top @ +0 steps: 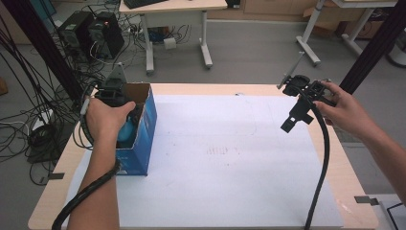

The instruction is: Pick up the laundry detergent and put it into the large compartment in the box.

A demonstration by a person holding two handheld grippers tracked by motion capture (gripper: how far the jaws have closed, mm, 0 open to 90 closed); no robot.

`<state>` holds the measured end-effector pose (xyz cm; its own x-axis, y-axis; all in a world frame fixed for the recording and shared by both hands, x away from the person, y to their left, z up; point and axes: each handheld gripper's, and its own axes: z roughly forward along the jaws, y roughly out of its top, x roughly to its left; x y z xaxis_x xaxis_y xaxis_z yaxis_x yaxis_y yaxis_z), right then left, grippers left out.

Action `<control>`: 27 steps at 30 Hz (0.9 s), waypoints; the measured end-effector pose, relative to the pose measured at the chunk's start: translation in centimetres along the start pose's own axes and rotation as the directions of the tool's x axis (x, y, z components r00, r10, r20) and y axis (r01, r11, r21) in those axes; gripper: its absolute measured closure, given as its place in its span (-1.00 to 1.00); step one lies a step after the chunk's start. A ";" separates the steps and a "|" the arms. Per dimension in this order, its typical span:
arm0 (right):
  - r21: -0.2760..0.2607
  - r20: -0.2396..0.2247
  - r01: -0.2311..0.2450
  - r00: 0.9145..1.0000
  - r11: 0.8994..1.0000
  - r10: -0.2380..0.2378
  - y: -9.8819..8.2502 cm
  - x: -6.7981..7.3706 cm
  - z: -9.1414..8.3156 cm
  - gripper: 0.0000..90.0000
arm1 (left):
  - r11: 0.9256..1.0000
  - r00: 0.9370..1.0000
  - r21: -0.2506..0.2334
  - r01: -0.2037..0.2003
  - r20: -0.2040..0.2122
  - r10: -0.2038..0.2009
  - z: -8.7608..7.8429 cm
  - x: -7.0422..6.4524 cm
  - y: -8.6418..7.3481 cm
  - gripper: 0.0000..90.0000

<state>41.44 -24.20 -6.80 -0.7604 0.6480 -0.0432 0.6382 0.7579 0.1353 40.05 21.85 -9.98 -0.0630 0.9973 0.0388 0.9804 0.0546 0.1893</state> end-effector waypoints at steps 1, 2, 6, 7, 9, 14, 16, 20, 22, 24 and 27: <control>-0.001 -0.002 0.000 1.000 1.000 0.000 0.0 0.0 0.0 -0.90 | 1.000 1.000 -0.003 -0.001 0.000 0.001 -0.2 0.0 -0.1 -0.42; -0.001 -0.002 0.000 1.000 1.000 0.000 0.0 0.0 0.0 -0.90 | 1.000 1.000 -0.008 -0.001 0.001 0.001 -0.6 0.0 -0.3 -0.42; 0.000 -0.002 0.000 1.000 1.000 0.000 0.0 -0.1 0.0 -0.90 | 1.000 1.000 -0.031 -0.004 -0.011 0.004 -2.1 -0.2 -1.0 -0.49; -0.002 -0.005 -0.007 1.000 1.000 0.007 0.0 -0.1 0.0 -0.90 | 1.000 1.000 -0.030 -0.004 -0.011 0.004 -2.4 -0.2 -1.1 -0.61; -0.003 -0.005 -0.008 1.000 1.000 0.008 0.0 -0.2 0.1 -0.90 | 0.999 1.000 -0.035 -0.001 -0.012 0.000 -3.1 -0.2 -1.3 -0.65; -0.003 -0.013 -0.014 1.000 1.000 0.013 0.0 -0.4 0.1 -0.90 | 0.999 1.000 -0.050 0.006 0.001 -0.006 -4.9 -0.6 -2.0 -0.79; -0.004 -0.017 -0.024 1.000 1.000 0.024 0.0 -0.7 0.2 -0.90 | 0.998 1.000 -0.056 -0.006 -0.002 0.006 -5.6 -1.1 -2.4 -0.81; -0.007 -0.022 -0.031 0.999 0.999 0.031 -0.1 -1.0 0.3 -0.90 | 0.997 0.999 -0.072 -0.037 -0.002 0.037 -6.9 -2.4 -2.9 -0.82; -0.005 -0.028 -0.038 0.999 0.999 0.038 -0.1 -1.3 0.4 -0.90 | 0.995 0.999 -0.081 -0.052 0.001 0.052 -7.4 -3.1 -3.1 -0.83; -0.011 -0.033 -0.048 0.998 0.999 0.048 -0.3 -1.6 0.5 -0.90 | 0.993 0.997 -0.091 -0.071 -0.002 0.071 -7.8 -3.8 -3.3 -0.84; -0.011 -0.035 -0.051 0.998 0.999 0.050 -0.5 -1.8 0.5 -0.90 | 0.990 0.995 -0.101 -0.099 -0.008 0.098 -8.4 -5.2 -3.4 -0.84</control>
<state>42.55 -25.66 -7.25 -0.7310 0.6824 -0.0013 0.6747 0.7231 0.1478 35.44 16.06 -2.64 0.0323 0.9973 0.0653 0.9580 -0.0496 0.2826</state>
